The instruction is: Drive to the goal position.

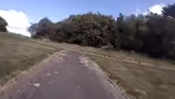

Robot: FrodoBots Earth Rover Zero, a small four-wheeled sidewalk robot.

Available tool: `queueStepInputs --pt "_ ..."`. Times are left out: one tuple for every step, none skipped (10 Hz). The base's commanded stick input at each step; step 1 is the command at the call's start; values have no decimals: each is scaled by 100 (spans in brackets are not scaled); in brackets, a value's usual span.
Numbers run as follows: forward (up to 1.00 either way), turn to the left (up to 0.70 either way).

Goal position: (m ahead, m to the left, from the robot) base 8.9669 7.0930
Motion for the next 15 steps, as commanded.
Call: queueStepInputs --pt "70 0" --pt "70 0" --pt "70 0" --pt "70 0" --pt "70 0" --pt "70 4" --pt "70 8" --pt "70 35" --pt "70 35" --pt "70 0" --pt "70 0" --pt "70 18" --pt "70 27" --pt "70 7" --pt "70 4"
